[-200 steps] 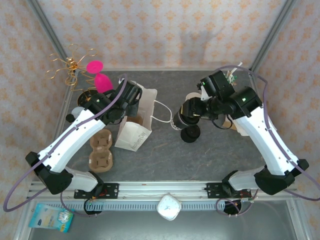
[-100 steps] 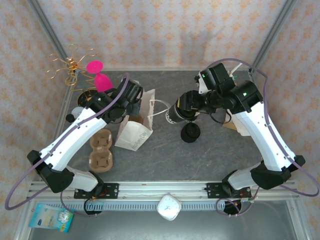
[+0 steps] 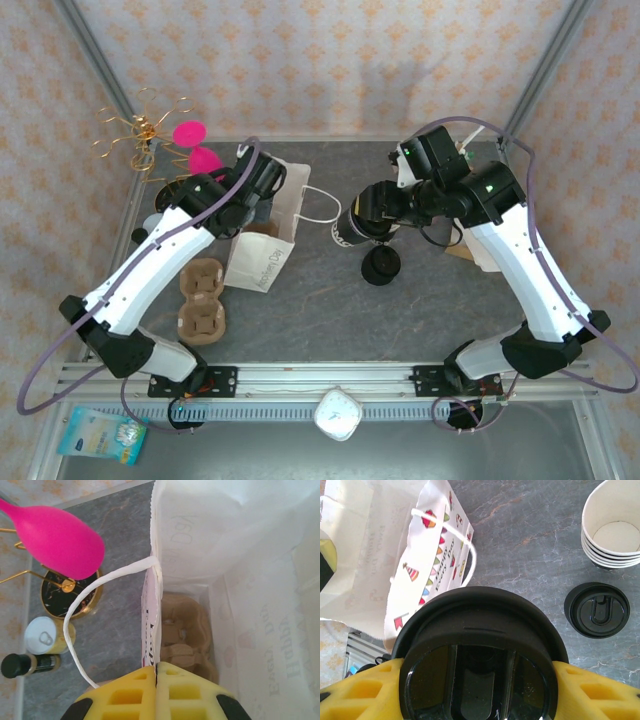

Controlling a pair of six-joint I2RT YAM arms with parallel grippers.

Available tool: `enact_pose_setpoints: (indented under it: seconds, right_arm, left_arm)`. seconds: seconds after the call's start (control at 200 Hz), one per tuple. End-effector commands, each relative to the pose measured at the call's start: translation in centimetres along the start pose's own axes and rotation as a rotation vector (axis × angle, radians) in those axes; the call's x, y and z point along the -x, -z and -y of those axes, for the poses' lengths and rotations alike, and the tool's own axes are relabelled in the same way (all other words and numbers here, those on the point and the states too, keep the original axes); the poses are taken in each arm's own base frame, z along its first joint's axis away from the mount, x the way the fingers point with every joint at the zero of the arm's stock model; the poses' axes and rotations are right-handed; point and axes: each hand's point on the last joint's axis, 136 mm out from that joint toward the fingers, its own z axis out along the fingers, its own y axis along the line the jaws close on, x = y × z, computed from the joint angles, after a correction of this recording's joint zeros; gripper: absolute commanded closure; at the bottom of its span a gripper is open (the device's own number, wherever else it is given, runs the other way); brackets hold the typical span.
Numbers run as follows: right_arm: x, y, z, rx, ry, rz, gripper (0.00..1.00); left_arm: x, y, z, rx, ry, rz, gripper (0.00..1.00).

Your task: Pack the takeout coffee

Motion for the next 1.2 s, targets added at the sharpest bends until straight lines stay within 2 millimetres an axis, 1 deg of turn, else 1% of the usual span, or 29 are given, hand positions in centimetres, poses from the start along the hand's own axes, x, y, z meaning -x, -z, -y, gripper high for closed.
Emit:
enact_pose_setpoints:
  seconds: [0.0,0.055,0.17,0.25,0.305,0.45,0.53,0.626,0.731,0.811,0.896,1.066,1.196]
  right_arm:
    - [0.4,0.8,-0.6,0.019,0.027,0.017,0.41]
    - [0.5,0.7,-0.7,0.02,0.028,0.017,0.41]
    - [0.8,0.9,-1.2,0.036,0.029,0.022,0.41]
    - [1.0,1.1,-1.7,0.054,0.033,0.025,0.41]
    - [1.3,1.2,-1.9,0.058,0.032,0.03,0.41]
    - [2.0,1.5,-2.8,0.087,0.034,0.039,0.41]
    - [2.3,1.8,-3.4,0.107,0.038,0.044,0.41]
    - [2.4,1.8,-3.3,0.102,0.037,0.049,0.41]
    - [2.4,1.8,-4.0,0.133,0.039,0.037,0.42]
    - [2.5,2.0,-4.0,0.134,0.041,0.043,0.42]
    - [2.0,2.4,-4.0,0.141,0.044,0.041,0.42]
    - [1.3,2.9,-2.7,0.106,0.032,0.059,0.42]
    - [1.1,3.2,-2.7,0.114,0.031,0.06,0.41]
  left_arm:
    - [0.2,0.2,-1.1,0.059,-0.047,-0.003,1.0]
    - [0.2,0.0,-1.2,0.071,-0.046,-0.001,1.0]
    - [0.1,-0.6,0.0,0.027,-0.057,-0.021,1.0]
    - [0.1,-0.9,0.3,0.021,-0.059,-0.019,1.0]
    - [0.2,-0.9,0.3,0.02,-0.057,-0.013,1.0]
    - [0.8,-0.7,1.4,-0.042,-0.041,-0.003,1.0]
    - [0.6,-0.7,1.4,-0.042,-0.048,-0.003,1.0]
    - [0.5,-0.8,0.5,0.01,-0.06,-0.004,1.0]
    - [0.6,-1.1,1.5,-0.033,-0.061,-0.009,1.0]
    - [0.9,-1.5,1.4,-0.011,-0.067,-0.008,1.0]
    - [1.4,-1.8,1.6,-0.006,-0.071,-0.003,1.0]
    - [2.5,-2.3,1.7,0.033,-0.082,0.0,1.0]
    - [2.8,-2.4,2.1,0.015,-0.086,0.005,1.0]
